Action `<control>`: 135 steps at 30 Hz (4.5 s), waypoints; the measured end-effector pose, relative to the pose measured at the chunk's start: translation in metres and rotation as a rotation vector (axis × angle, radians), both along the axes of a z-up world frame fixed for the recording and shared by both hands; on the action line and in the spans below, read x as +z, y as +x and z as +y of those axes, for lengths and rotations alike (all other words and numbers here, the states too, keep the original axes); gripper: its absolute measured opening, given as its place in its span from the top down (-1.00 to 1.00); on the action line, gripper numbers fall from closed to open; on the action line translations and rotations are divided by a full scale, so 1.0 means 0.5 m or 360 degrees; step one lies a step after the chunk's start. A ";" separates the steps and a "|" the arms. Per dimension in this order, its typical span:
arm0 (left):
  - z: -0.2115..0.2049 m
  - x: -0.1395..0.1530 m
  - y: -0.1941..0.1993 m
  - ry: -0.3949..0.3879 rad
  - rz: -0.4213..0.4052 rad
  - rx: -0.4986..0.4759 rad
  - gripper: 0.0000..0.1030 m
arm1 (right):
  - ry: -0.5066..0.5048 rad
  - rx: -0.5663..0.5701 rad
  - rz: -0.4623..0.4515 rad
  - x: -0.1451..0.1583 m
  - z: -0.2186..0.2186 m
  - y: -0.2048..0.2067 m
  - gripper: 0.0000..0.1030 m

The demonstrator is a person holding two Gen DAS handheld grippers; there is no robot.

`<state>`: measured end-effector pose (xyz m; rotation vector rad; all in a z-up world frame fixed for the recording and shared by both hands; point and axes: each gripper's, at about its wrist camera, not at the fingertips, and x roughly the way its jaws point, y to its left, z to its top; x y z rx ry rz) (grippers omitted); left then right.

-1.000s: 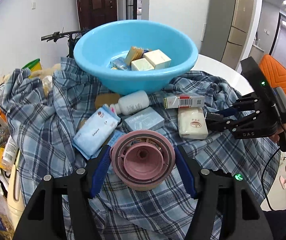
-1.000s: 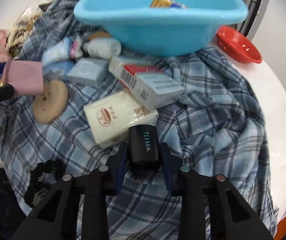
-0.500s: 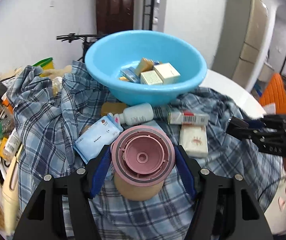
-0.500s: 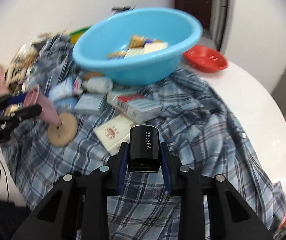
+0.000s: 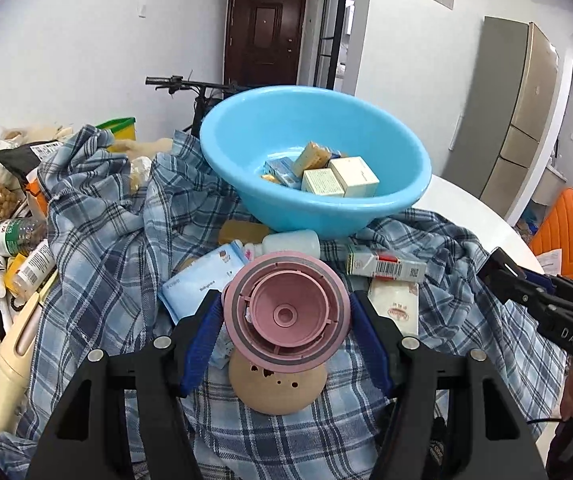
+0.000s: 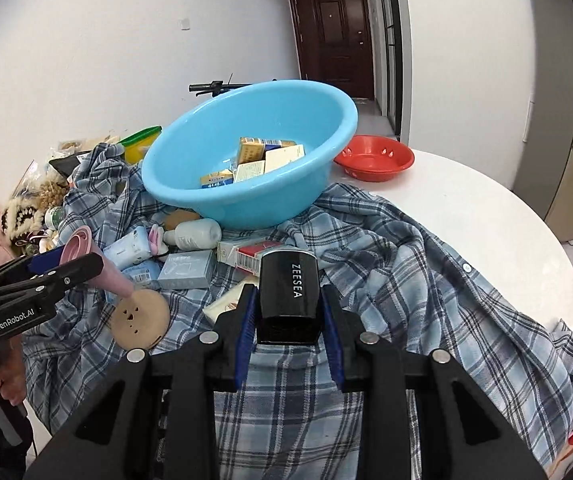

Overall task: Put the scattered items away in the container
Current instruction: 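Carry the pink cup and black box over the blue basin with both tools, then open the left tool to drop the pink cup while the right releases the black box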

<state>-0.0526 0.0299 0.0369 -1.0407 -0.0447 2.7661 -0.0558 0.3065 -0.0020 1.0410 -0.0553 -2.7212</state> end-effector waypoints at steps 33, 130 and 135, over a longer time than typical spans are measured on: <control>0.025 0.322 0.084 -0.0070 0.0623 -0.0015 -0.19 | -0.0007 0.0031 0.0736 0.309 -0.045 0.130 0.43; 0.097 0.055 -0.686 -0.0159 -0.0362 0.0042 -0.60 | 0.0018 0.0020 -0.0416 0.086 -0.062 -0.631 0.43; 0.079 0.069 -0.690 -0.0142 -0.0356 0.0079 -0.60 | 0.0020 0.0011 -0.0416 0.087 -0.060 -0.634 0.42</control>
